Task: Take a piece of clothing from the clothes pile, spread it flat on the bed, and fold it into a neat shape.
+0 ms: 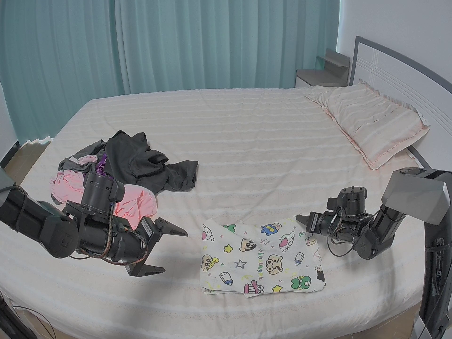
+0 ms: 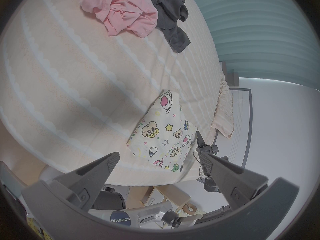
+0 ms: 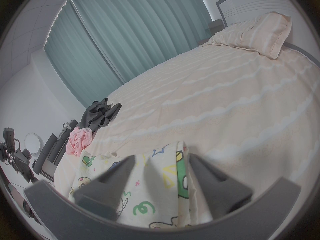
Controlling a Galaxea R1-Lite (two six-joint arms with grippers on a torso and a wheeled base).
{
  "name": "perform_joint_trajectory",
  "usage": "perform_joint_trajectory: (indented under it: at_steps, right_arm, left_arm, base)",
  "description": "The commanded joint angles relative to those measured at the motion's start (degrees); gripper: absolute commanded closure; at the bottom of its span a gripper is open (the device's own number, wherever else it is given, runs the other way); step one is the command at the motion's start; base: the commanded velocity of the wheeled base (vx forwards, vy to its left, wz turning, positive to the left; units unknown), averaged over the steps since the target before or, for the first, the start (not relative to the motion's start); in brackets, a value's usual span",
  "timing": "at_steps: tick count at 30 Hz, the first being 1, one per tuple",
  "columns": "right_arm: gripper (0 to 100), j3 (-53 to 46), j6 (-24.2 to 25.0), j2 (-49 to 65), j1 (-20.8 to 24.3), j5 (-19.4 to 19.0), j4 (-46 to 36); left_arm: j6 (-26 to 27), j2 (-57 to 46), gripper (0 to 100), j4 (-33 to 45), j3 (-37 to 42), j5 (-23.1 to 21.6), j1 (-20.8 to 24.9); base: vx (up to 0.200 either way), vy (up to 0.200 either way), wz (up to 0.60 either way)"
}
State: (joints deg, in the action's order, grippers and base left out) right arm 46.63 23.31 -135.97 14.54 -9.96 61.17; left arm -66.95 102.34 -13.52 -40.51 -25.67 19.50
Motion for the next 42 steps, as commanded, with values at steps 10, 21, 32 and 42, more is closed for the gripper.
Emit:
perform_joint_trajectory:
  at_steps: [10, 21, 32, 42]
  right_arm:
    - [100, 1.2, 0.2, -0.1, -3.7, 0.3, 0.3]
    - [100, 2.0, 0.4, -0.8, -4.4, 0.4, 0.3]
    - [0, -0.1, 0.9, 1.0, -5.8, 1.0, 0.7]
    - [0, -22.3, 1.3, 7.7, -2.6, -0.2, 10.8]
  left_arm:
    - [0.0, 0.2, 0, 0.0, 0.0, 0.0, 0.0]
    - [0.0, 0.2, 0, 0.0, 0.0, 0.0, 0.0]
    - [0.0, 0.2, 0, 0.0, 0.0, 0.0, 0.0]
    - [0.0, 0.3, 0, 0.0, -0.1, 0.0, 0.4]
  base:
    - [0.000, 0.000, 0.00]
    - [0.000, 0.000, 0.00]
    - [0.000, 0.000, 0.00]
    - [0.000, 0.000, 0.00]
